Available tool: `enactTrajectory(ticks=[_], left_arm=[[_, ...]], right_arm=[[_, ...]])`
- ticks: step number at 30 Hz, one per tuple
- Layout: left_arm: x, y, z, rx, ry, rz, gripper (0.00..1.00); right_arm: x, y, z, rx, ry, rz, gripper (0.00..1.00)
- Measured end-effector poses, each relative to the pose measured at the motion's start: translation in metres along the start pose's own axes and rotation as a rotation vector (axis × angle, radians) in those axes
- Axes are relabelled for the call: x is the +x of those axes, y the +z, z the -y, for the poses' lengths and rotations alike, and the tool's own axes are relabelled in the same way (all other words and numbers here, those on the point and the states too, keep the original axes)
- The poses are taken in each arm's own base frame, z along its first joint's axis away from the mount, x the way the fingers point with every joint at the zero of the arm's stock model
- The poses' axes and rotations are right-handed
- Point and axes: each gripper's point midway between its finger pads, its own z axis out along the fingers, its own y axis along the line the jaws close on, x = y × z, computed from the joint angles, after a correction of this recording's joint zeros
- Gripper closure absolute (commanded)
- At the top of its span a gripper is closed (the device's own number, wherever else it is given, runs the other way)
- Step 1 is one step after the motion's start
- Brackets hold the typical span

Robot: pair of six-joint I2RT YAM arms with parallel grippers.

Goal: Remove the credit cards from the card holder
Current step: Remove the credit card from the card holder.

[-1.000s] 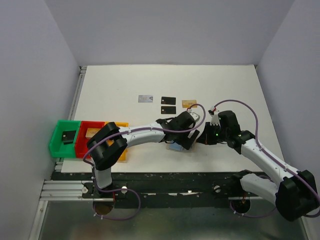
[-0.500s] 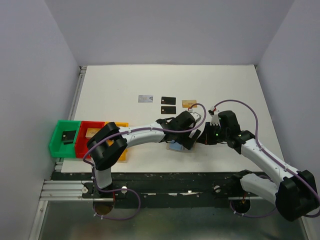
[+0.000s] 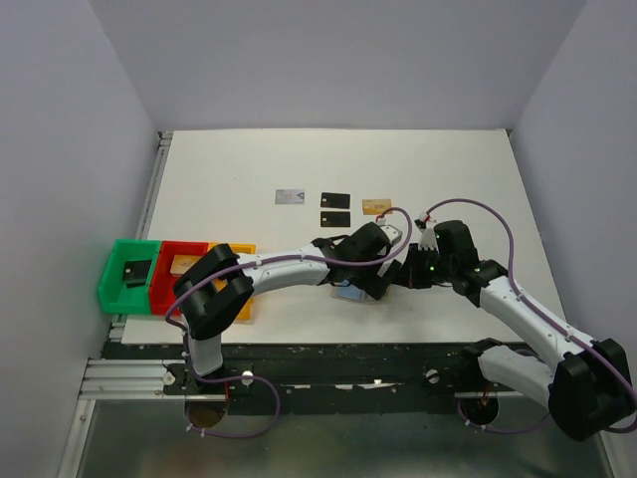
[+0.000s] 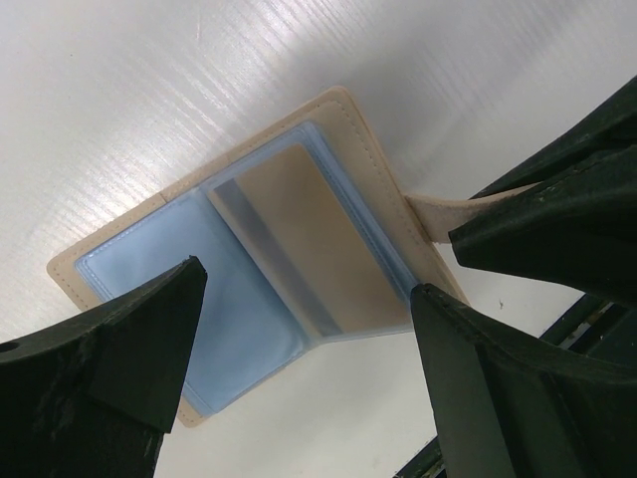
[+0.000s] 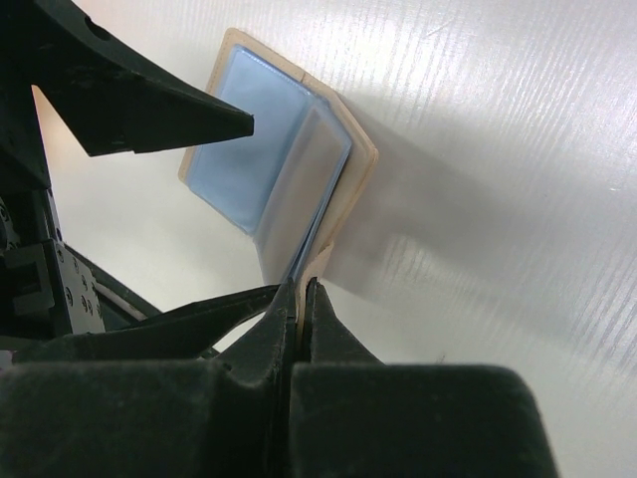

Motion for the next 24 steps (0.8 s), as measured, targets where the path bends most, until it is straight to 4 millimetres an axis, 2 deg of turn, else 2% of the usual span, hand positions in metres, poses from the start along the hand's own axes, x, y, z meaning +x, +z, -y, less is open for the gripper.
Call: enactTrajectory(ticks=[6, 11, 24], left_arm=[[0.001, 0.000, -0.002, -0.015, -0.002, -0.003, 0.02], [0.003, -0.002, -0.012, -0.075, -0.015, -0.002, 0.02], [-0.010, -0.020, -0.028, -0.170, -0.033, 0.067, 0.02]], right_arm=[[0.000, 0.000, 0.000, 0.000, 0.000, 0.000, 1.00], [0.001, 0.000, 0.000, 0.001, 0.000, -0.001, 1.00], [0.001, 0.000, 0.001, 0.001, 0.000, -0.002, 1.00]])
